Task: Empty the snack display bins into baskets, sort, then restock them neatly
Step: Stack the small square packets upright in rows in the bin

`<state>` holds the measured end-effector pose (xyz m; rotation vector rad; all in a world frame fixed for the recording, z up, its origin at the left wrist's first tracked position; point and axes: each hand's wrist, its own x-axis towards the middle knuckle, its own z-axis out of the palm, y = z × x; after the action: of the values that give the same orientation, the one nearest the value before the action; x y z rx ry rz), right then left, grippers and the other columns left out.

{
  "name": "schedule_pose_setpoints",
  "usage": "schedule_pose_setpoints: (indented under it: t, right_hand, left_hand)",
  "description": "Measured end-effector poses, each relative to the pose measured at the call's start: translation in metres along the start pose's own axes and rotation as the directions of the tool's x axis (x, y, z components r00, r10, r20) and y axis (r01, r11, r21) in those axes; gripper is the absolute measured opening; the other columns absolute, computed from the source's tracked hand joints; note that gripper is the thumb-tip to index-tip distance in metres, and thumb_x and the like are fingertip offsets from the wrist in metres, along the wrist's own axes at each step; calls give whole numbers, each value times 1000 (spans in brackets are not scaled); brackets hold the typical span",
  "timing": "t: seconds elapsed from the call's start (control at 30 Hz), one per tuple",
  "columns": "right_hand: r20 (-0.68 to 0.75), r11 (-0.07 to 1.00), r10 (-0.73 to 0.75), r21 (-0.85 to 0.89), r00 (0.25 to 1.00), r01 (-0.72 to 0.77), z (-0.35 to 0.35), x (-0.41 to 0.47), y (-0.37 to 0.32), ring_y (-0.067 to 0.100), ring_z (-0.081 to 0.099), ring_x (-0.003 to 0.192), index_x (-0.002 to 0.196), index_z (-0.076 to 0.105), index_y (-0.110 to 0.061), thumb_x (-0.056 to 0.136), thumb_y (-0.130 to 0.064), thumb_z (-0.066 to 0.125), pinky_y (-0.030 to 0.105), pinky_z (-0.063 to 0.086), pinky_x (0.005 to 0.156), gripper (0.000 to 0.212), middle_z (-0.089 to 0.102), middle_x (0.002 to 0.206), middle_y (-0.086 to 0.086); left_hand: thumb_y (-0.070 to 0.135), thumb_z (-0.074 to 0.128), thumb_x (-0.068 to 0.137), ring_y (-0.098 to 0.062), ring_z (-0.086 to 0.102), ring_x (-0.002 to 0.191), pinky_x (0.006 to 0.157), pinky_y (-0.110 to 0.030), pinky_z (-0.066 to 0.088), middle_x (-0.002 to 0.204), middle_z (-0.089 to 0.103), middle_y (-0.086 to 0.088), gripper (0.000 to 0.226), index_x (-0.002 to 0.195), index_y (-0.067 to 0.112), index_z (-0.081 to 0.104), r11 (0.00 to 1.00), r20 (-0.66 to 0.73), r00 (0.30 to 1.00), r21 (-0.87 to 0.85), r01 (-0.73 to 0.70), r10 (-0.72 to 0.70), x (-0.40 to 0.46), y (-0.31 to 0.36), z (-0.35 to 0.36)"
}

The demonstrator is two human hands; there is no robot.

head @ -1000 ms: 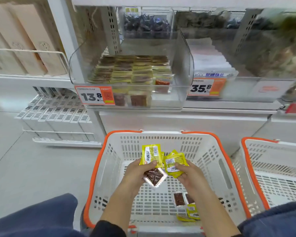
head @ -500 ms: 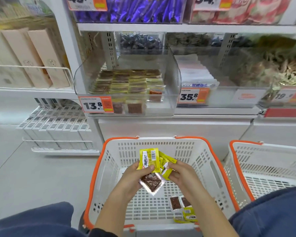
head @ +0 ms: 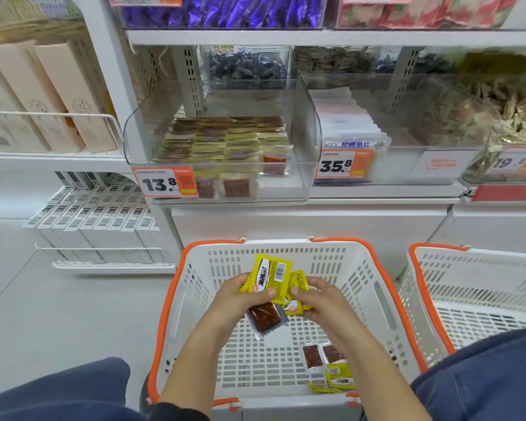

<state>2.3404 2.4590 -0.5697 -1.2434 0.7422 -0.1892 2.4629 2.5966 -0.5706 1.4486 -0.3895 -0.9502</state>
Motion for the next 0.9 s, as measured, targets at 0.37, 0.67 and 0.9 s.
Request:
schedule_pose_setpoints:
  t: [0.37,0.67,0.9]
  right_hand:
    - [184,924,340,119,922,-364,-3,-2,-7,12,57,50,69,66,-15,76,-68,50,21,44,45,55,60,63,3]
    - [4,807,281,540,960,-238,-10,6,5,16,68,59,95,67,-1,84,-3,64,21,54,48,12,71,77,9]
    - [-215,954,156,284,964,-91,8,6,6,25,61,94,107,60,-15,96,-3,49,36,50,70,20,65,105,14]
  left_hand:
    - [7,73,66,-23,70,85,78,-30,56,95,74,-13,34,99,6,69,991,98,987,-26,-128,130,-3,18,6]
    - [6,80,69,-29,70,98,88,-35,54,104,74,-11,41,108,8,69,995,-12,995,24,-96,96,-3,21,-2]
    - [21,72,85,-12,61,70,59,-21,42,78,67,10,16,93,28,60,757,-327,871,649,-75,367,-2,15,27]
